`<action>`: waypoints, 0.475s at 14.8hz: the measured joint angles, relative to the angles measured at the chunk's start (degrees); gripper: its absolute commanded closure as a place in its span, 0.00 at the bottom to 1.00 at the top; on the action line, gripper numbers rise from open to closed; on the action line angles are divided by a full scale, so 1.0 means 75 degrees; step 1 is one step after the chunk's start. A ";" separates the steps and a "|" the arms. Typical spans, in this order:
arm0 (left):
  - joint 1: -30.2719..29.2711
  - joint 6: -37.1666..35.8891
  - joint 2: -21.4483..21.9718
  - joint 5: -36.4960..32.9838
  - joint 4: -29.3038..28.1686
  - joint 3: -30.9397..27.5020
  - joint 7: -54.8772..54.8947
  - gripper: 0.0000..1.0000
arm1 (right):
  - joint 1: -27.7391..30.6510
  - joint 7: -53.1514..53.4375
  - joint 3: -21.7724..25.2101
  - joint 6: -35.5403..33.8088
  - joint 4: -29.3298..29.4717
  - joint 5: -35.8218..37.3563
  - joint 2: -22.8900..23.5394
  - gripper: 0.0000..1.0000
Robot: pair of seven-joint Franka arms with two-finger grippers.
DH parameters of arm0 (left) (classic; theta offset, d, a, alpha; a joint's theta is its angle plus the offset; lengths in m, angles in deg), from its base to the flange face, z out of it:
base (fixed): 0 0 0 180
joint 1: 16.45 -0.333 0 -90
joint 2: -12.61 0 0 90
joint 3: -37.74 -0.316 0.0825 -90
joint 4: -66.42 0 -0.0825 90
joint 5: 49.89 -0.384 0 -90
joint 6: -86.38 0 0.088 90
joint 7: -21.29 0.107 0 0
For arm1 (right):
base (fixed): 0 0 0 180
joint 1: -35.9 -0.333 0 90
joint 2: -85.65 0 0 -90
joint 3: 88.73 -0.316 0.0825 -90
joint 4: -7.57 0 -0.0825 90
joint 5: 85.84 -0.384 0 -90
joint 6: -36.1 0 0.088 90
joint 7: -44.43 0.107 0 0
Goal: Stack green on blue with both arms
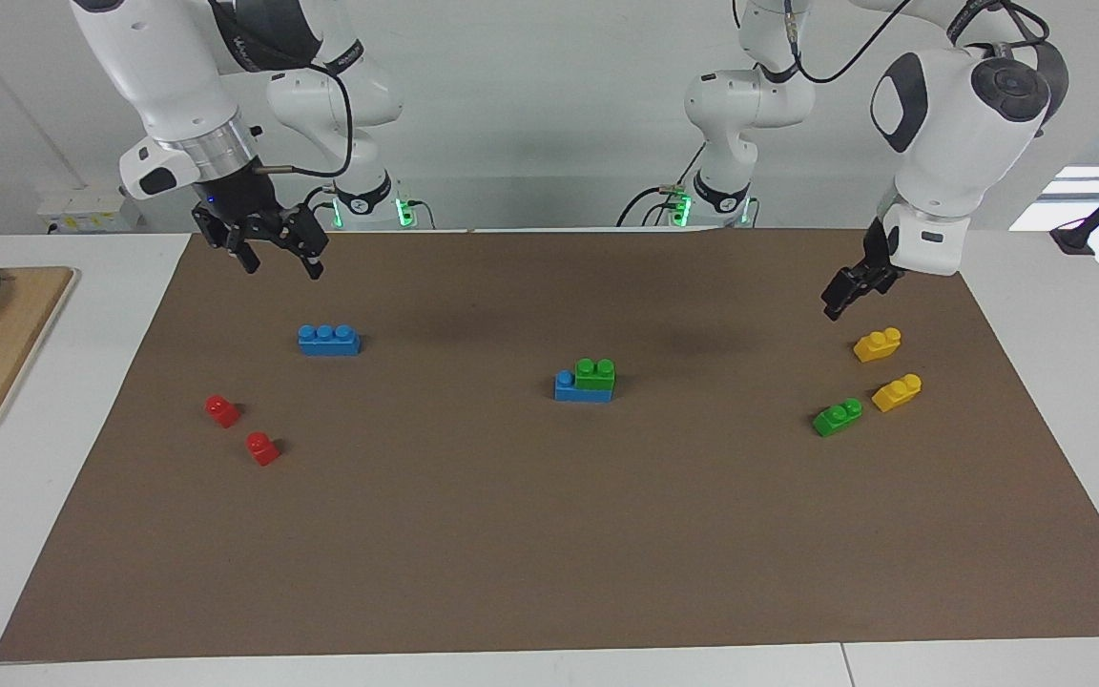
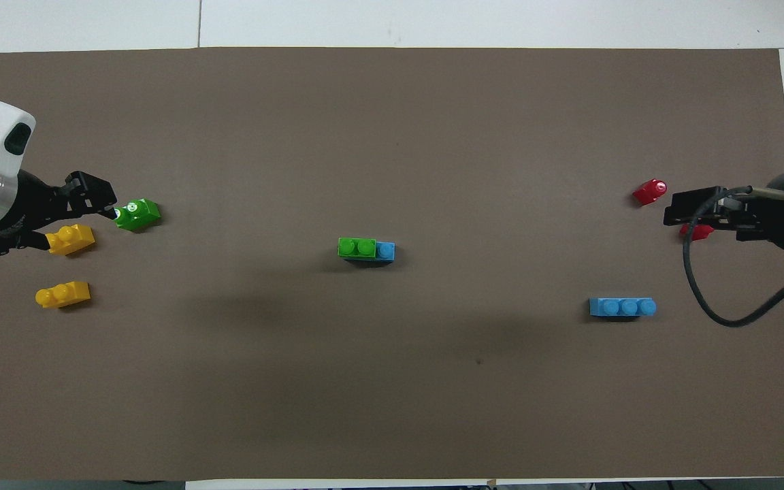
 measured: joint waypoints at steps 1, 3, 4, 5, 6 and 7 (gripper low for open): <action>0.0003 -0.0137 0.0011 0.0000 0.0004 0.0014 0.0391 0.00 | 0.0008 -0.0154 0.0000 -0.0246 0.0180 0.0143 0.0005 0.00; 0.0005 -0.0468 0.0060 0.0000 0.0019 0.0025 0.1311 0.00 | 0.0008 -0.0460 -0.0002 -0.0693 0.0504 0.0320 0.0045 0.00; 0.0005 -0.0582 0.0121 0.0000 0.0023 0.0026 0.1573 0.00 | 0.0008 -0.0550 -0.0003 -0.0828 0.0618 0.0440 0.0082 0.00; 0.0005 -0.0706 0.0216 0.0000 0.0026 0.0026 0.1699 0.00 | 0.0008 -0.0579 -0.0004 -0.0920 0.0681 0.0538 0.0115 0.00; 0.0005 -0.0866 0.0340 0.0000 0.0025 0.0026 0.1765 0.00 | 0.0008 -0.0586 -0.0004 -0.0994 0.0722 0.0588 0.0150 0.00; 0.0005 -0.1027 0.0489 0.0000 0.0019 0.0026 0.1824 0.00 | 0.0008 -0.0587 -0.0004 -0.1037 0.0750 0.0615 0.0182 0.00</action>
